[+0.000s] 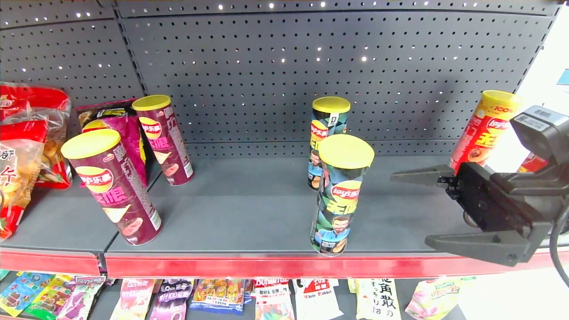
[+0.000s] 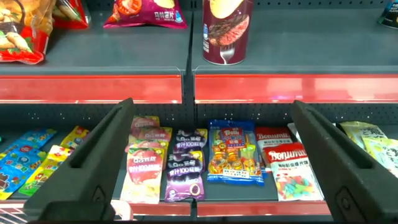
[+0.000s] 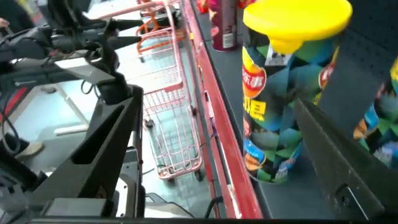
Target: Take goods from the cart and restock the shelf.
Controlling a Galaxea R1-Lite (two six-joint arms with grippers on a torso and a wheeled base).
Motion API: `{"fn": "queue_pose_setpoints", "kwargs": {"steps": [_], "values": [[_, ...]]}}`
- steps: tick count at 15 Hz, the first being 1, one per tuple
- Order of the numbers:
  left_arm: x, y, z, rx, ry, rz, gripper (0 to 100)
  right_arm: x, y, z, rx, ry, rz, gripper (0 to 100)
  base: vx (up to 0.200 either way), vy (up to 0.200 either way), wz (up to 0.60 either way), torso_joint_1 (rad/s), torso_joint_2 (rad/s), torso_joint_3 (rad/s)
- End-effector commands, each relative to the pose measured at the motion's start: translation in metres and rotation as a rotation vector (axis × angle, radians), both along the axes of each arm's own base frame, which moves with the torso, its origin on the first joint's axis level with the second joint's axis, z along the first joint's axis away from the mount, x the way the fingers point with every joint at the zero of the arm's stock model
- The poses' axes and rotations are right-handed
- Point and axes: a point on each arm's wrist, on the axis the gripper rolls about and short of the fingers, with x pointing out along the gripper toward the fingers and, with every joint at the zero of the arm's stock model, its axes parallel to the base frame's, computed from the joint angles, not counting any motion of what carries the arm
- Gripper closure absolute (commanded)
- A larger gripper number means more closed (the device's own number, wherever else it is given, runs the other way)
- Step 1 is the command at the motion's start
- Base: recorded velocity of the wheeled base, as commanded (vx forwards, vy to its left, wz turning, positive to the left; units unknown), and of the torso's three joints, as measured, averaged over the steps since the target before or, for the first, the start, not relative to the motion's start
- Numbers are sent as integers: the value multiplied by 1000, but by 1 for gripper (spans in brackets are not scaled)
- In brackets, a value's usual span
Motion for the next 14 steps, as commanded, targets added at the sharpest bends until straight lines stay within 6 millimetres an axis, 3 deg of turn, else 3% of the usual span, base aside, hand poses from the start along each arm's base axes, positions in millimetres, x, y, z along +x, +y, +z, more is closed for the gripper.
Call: {"fn": "queue_pose_setpoints", "kwargs": {"steps": [1, 5, 14], "values": [[0, 0, 0, 0, 1, 0, 0, 6, 1, -4, -2, 13, 27, 0, 0, 0, 0, 0, 0, 0], [0, 0, 0, 0, 1, 0, 0, 16, 9, -13, -17, -30, 62, 0, 0, 0, 0, 0, 0, 0], [0, 0, 0, 0, 1, 0, 0, 45, 24, -12, -43, -37, -4, 0, 0, 0, 0, 0, 0, 0]]}}
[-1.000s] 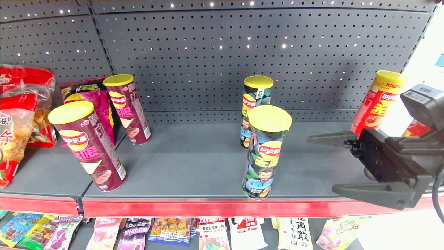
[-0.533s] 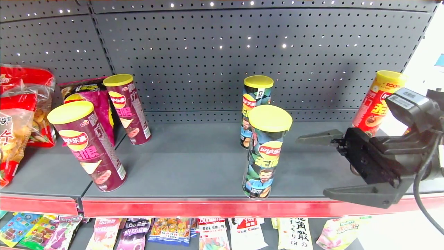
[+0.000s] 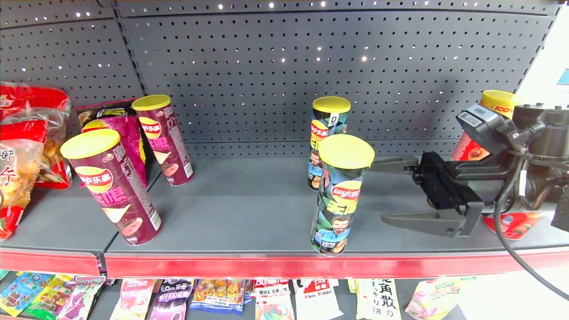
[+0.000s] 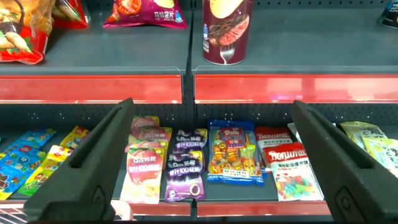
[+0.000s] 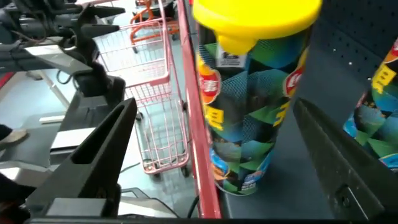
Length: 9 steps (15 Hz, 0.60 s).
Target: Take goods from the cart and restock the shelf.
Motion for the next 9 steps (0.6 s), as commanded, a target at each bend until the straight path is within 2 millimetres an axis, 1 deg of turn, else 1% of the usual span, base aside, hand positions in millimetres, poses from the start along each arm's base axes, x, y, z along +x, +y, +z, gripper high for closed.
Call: {"fn": "queue_pose_setpoints", "kwargs": {"steps": [1, 6, 9], "values": [[0, 0, 0, 0, 1, 0, 0, 7, 8, -2, -5, 3, 7, 0, 0, 0, 0, 0, 0, 0], [0, 0, 0, 0, 1, 0, 0, 15, 16, -3, -12, 10, 1, 0, 0, 0, 0, 0, 0, 0], [0, 0, 0, 0, 1, 0, 0, 25, 19, -5, -13, 16, -4, 0, 0, 0, 0, 0, 0, 0]]}}
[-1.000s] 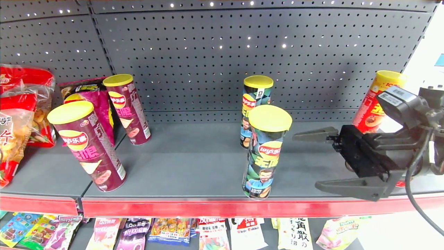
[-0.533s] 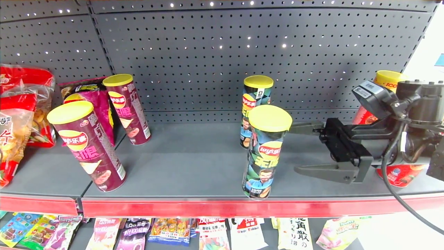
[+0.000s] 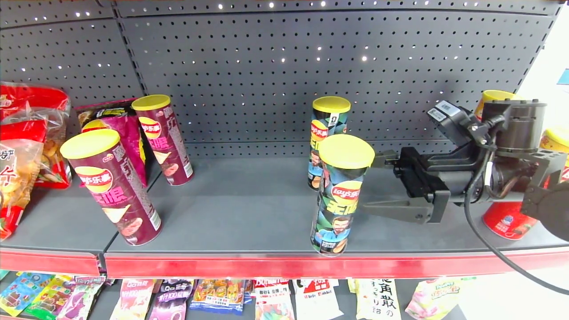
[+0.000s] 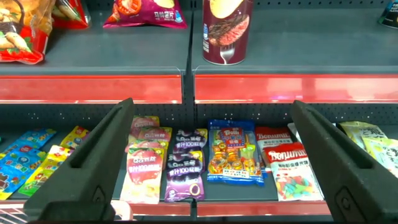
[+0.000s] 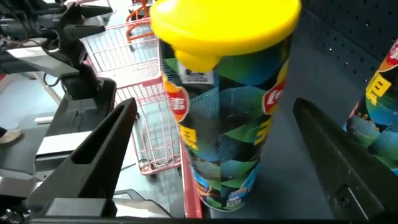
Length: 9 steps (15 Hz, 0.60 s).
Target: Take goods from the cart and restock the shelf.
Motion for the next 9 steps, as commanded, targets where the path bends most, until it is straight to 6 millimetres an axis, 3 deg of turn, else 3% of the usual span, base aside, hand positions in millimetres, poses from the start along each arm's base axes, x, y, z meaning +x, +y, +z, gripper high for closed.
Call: {"fn": "queue_pose_setpoints", "kwargs": {"steps": [1, 9], "values": [[0, 0, 0, 0, 1, 0, 0, 6, 1, -3, -3, 11, -2, 0, 0, 0, 0, 0, 0, 0], [0, 0, 0, 0, 1, 0, 0, 15, 11, -1, -16, 5, -29, 0, 0, 0, 0, 0, 0, 0]]}}
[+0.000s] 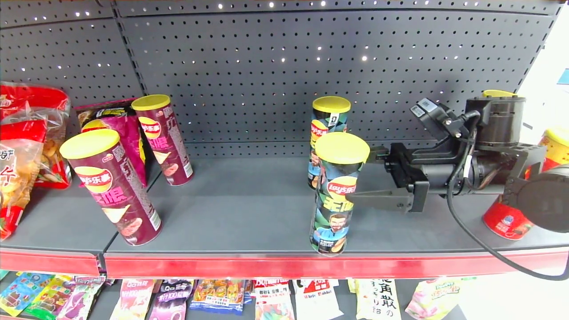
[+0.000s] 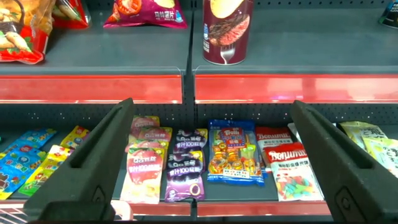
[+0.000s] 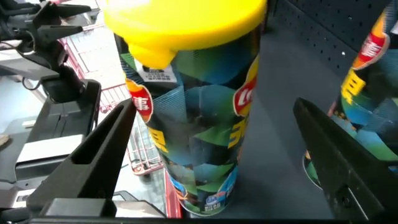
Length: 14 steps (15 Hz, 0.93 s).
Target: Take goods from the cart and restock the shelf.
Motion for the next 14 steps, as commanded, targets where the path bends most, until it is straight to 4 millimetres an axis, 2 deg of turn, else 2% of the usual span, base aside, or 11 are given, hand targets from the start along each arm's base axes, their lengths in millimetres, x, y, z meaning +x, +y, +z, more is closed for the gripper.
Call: {"fn": "queue_pose_setpoints", "kwargs": {"steps": [1, 14], "values": [[0, 0, 0, 0, 1, 0, 0, 0, 3, 0, 0, 0, 10, 0, 0, 0, 0, 0, 0, 0], [0, 0, 0, 0, 1, 0, 0, -4, 12, 4, -2, -25, 17, 0, 0, 0, 0, 0, 0, 0]]}}
